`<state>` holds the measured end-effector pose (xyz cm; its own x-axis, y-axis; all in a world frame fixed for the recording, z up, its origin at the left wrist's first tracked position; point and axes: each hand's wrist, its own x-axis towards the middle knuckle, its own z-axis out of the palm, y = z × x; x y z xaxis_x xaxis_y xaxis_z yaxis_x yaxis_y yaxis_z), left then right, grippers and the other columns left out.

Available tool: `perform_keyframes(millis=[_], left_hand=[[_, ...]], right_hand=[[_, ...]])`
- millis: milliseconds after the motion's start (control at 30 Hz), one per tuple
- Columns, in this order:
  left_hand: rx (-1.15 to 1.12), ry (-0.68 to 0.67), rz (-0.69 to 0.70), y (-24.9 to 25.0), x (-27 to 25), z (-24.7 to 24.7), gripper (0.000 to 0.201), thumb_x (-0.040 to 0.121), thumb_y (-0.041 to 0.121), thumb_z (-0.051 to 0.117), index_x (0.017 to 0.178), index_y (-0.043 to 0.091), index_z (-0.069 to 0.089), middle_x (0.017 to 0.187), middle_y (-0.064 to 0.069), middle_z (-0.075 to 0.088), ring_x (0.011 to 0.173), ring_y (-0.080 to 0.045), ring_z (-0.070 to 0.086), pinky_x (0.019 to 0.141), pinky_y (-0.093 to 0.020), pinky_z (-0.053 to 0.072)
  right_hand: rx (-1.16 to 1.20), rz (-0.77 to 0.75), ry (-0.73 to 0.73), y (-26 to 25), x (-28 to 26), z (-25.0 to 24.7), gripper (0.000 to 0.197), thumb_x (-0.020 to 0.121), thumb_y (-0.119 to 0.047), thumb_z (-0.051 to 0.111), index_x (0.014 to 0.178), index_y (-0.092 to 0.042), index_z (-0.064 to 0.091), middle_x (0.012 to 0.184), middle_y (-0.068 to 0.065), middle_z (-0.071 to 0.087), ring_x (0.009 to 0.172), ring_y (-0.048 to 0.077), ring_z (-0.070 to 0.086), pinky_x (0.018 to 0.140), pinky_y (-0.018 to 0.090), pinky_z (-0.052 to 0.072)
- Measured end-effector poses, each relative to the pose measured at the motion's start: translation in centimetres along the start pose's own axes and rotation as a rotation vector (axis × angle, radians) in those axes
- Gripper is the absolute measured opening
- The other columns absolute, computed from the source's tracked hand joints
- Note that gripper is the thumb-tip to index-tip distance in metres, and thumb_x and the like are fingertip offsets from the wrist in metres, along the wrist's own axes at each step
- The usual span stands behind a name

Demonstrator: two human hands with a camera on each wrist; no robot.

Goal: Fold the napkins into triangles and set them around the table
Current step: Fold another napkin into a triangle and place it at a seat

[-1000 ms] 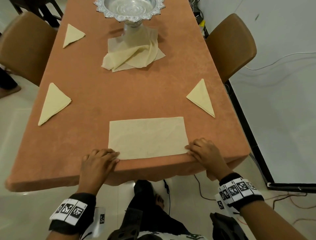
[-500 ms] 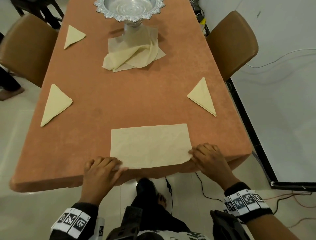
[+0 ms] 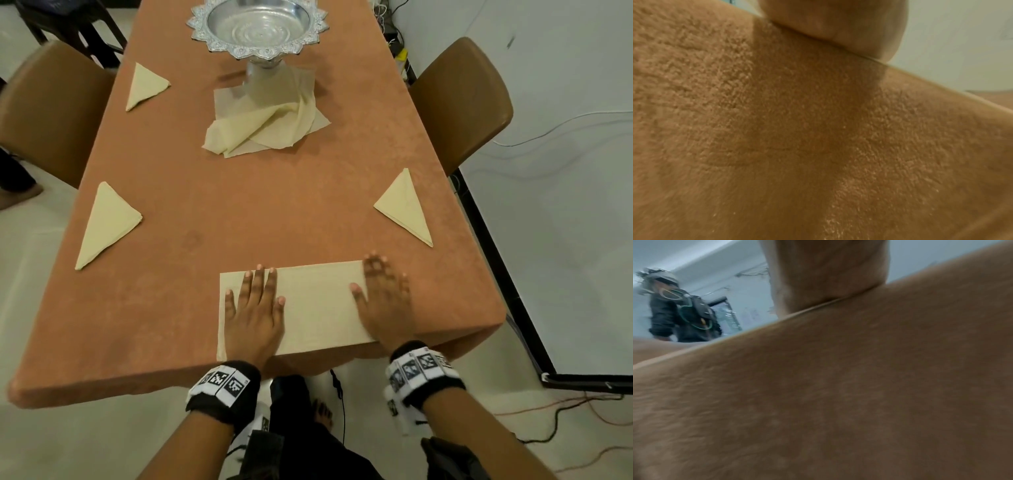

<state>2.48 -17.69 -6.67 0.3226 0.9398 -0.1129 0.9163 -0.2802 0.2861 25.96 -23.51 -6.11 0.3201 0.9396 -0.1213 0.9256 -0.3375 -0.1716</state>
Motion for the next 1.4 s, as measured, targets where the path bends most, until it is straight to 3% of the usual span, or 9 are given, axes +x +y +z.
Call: perform_keyframes(millis=[100, 267, 433, 600, 700, 800, 1100, 1267, 1400], left_hand=[[0.013, -0.009, -0.008, 0.1, 0.1, 0.0, 0.058, 0.097, 0.045, 0.011, 0.152, 0.029, 0.010, 0.159, 0.007, 0.005, 0.147, -0.015, 0.008, 0.116, -0.050, 0.006], [-0.003, -0.009, -0.019, 0.0, 0.0, 0.0, 0.061, 0.095, 0.046, 0.010, 0.152, 0.028, 0.015, 0.159, 0.007, 0.009, 0.147, -0.015, 0.012, 0.116, -0.050, 0.009], [0.015, -0.031, -0.048, -0.8, -0.1, -0.4, 0.059, 0.096, 0.054, 0.005, 0.152, 0.036, -0.002, 0.157, 0.011, -0.008, 0.147, -0.013, -0.003, 0.115, -0.051, -0.007], [0.013, -0.030, -0.424, -5.6, -0.6, -3.5, 0.066, 0.096, 0.057, 0.004, 0.152, 0.025, -0.008, 0.161, -0.002, -0.009, 0.147, -0.020, -0.011, 0.114, -0.060, -0.004], [-0.038, 0.095, -0.179, -0.8, 0.1, -3.4, 0.062, 0.099, 0.044, 0.015, 0.153, 0.016, 0.003, 0.161, -0.007, 0.000, 0.148, -0.023, -0.001, 0.115, -0.052, -0.009], [-0.035, -0.018, 0.124, 5.6, 0.0, 0.1, 0.060, 0.097, 0.045, 0.013, 0.153, 0.026, -0.001, 0.159, 0.005, -0.007, 0.148, -0.016, -0.001, 0.115, -0.046, -0.011], [-0.036, -0.001, -0.403, -4.8, 0.9, -3.4, 0.065, 0.098, 0.052, 0.010, 0.153, 0.020, -0.003, 0.161, -0.004, -0.005, 0.147, -0.022, -0.006, 0.117, -0.056, 0.000], [0.013, -0.039, 0.114, 3.3, 1.5, -1.0, 0.059, 0.099, 0.047, 0.010, 0.152, 0.027, -0.007, 0.158, 0.003, -0.016, 0.147, -0.018, -0.011, 0.116, -0.047, -0.010], [0.068, -0.137, 0.025, 1.7, 1.1, -0.3, 0.063, 0.091, 0.058, -0.003, 0.149, 0.037, -0.013, 0.156, 0.011, -0.017, 0.146, -0.012, -0.013, 0.115, -0.046, -0.011]], right_hand=[[-0.002, 0.115, 0.064, 1.5, 0.3, -1.8, 0.069, 0.093, -0.051, 0.007, 0.151, -0.014, 0.007, 0.159, 0.006, 0.006, 0.146, 0.022, 0.006, 0.117, 0.054, 0.009], [0.115, -0.270, -0.022, -7.8, -1.7, 1.0, 0.061, 0.097, -0.046, 0.021, 0.150, -0.017, 0.018, 0.157, -0.001, 0.016, 0.144, 0.015, 0.018, 0.115, 0.053, 0.019], [0.062, -0.115, -0.011, -2.5, -1.0, 1.1, 0.066, 0.094, -0.053, 0.011, 0.151, -0.022, 0.000, 0.158, -0.005, 0.000, 0.145, 0.013, -0.001, 0.117, 0.046, -0.002], [0.048, -0.072, 0.034, -1.5, -0.8, 0.7, 0.069, 0.092, -0.053, 0.010, 0.152, -0.020, 0.007, 0.158, -0.003, 0.004, 0.144, 0.011, -0.002, 0.116, 0.047, 0.003], [0.044, -0.070, 0.049, -1.5, -0.8, 0.9, 0.068, 0.092, -0.052, 0.012, 0.152, -0.019, 0.010, 0.158, -0.003, 0.006, 0.144, 0.011, 0.000, 0.116, 0.046, 0.003], [0.048, -0.071, 0.064, -1.4, -0.8, 1.0, 0.068, 0.092, -0.051, 0.014, 0.152, -0.019, 0.013, 0.158, -0.002, 0.011, 0.145, 0.013, 0.006, 0.115, 0.045, 0.003], [0.044, -0.074, 0.089, -1.4, -0.7, 1.1, 0.066, 0.093, -0.050, 0.018, 0.151, -0.018, 0.020, 0.157, -0.001, 0.018, 0.145, 0.016, 0.015, 0.114, 0.048, 0.013], [0.057, -0.064, 0.078, -1.5, -0.7, 1.1, 0.066, 0.092, -0.049, 0.021, 0.150, -0.017, 0.023, 0.156, 0.000, 0.021, 0.144, 0.017, 0.019, 0.113, 0.050, 0.015], [0.038, -0.066, 0.062, -1.4, -0.6, 1.1, 0.066, 0.092, -0.049, 0.019, 0.151, -0.018, 0.020, 0.157, -0.001, 0.018, 0.144, 0.016, 0.016, 0.114, 0.048, 0.011]])
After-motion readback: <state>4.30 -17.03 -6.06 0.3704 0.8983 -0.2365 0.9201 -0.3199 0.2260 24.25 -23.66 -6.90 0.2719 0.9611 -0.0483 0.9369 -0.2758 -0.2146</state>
